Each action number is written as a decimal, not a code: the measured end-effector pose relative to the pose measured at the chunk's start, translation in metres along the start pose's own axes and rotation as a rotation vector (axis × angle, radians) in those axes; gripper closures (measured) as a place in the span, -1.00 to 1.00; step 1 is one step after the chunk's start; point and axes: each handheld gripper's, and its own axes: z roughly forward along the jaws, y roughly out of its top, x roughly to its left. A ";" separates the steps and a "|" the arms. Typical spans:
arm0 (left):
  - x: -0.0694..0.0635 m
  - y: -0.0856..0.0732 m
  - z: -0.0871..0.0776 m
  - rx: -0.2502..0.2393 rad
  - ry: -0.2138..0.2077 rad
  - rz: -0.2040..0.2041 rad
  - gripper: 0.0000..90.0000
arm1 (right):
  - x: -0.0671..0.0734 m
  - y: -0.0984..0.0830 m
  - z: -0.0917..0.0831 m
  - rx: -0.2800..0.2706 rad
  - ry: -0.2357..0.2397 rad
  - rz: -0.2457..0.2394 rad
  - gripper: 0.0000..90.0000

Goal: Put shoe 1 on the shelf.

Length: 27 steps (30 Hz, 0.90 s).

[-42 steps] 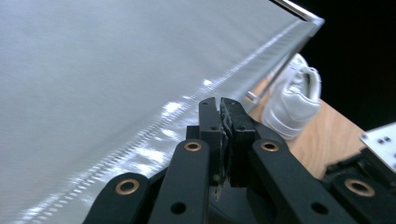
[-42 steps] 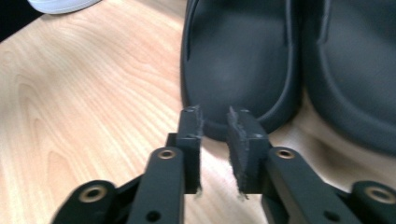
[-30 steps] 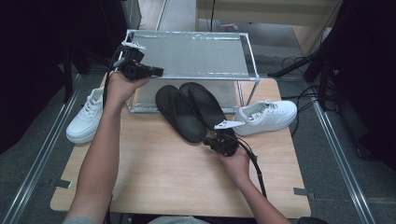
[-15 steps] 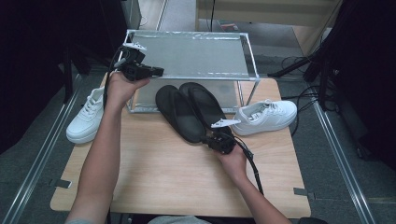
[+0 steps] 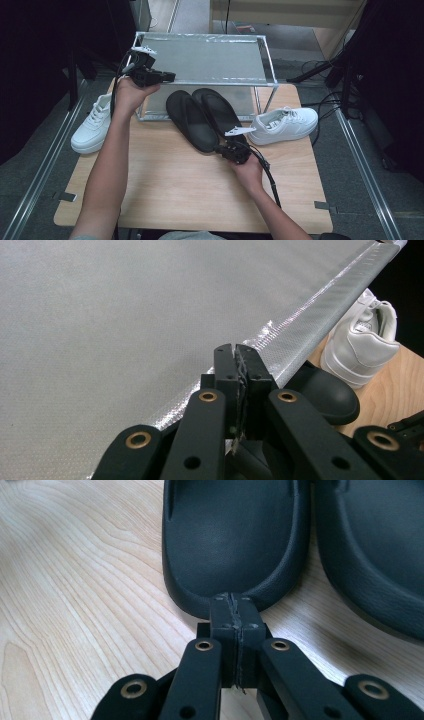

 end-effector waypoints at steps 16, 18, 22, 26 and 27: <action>0.001 -0.001 0.000 -0.004 -0.003 -0.001 0.97 | 0.021 0.015 0.026 -0.001 0.040 -0.008 1.00; 0.000 -0.001 0.000 -0.002 0.000 0.001 0.97 | 0.024 0.017 0.031 0.000 0.045 -0.010 1.00; 0.000 -0.001 0.000 0.001 -0.002 0.003 0.97 | 0.029 0.022 0.039 -0.008 0.048 -0.011 1.00; 0.000 -0.001 0.000 -0.003 -0.001 0.002 0.97 | 0.032 0.028 0.046 -0.018 0.053 -0.005 0.99; 0.000 -0.001 -0.001 -0.003 -0.001 0.002 0.97 | 0.033 0.030 0.047 -0.023 0.055 -0.001 0.99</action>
